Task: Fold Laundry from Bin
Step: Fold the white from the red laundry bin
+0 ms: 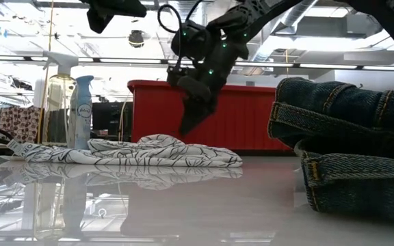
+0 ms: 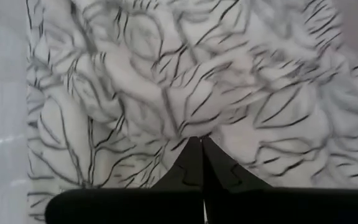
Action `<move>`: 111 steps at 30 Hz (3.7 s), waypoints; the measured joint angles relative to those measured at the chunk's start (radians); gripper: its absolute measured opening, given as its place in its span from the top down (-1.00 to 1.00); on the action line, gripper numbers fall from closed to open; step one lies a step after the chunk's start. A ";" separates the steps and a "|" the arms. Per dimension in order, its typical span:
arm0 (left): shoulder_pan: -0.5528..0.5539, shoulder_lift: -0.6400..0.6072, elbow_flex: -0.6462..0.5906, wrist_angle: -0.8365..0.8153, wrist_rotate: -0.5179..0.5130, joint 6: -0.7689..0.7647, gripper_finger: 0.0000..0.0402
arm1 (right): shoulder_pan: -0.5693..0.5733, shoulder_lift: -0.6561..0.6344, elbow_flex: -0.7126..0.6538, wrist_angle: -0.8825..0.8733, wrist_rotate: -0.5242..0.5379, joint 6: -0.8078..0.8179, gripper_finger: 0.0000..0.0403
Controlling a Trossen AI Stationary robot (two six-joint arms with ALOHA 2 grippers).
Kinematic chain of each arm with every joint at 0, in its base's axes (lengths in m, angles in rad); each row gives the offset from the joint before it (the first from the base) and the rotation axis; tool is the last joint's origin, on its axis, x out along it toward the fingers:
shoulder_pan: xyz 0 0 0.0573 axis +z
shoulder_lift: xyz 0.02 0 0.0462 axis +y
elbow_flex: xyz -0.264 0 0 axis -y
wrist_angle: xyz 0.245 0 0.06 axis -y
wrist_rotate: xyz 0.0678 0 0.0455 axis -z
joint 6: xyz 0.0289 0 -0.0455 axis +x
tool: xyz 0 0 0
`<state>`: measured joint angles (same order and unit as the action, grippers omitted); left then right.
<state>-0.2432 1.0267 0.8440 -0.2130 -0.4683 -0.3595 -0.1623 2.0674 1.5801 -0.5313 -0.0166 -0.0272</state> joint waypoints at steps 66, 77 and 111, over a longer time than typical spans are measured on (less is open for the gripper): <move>-0.141 -0.058 0.000 -0.068 -0.082 0.011 0.97 | 0.333 0.124 0.165 -0.512 0.041 0.011 0.37; -0.142 -0.058 0.000 -0.046 -0.087 0.016 0.97 | 0.322 0.074 0.165 -0.500 0.070 0.013 0.40; -0.151 -0.158 0.000 0.456 -0.141 0.234 0.97 | 0.151 0.035 0.260 -0.335 -0.204 -0.353 0.42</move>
<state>-0.3946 0.8692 0.8440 0.2428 -0.6090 -0.1253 -0.0116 2.1022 1.8397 -0.8661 -0.2204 -0.3798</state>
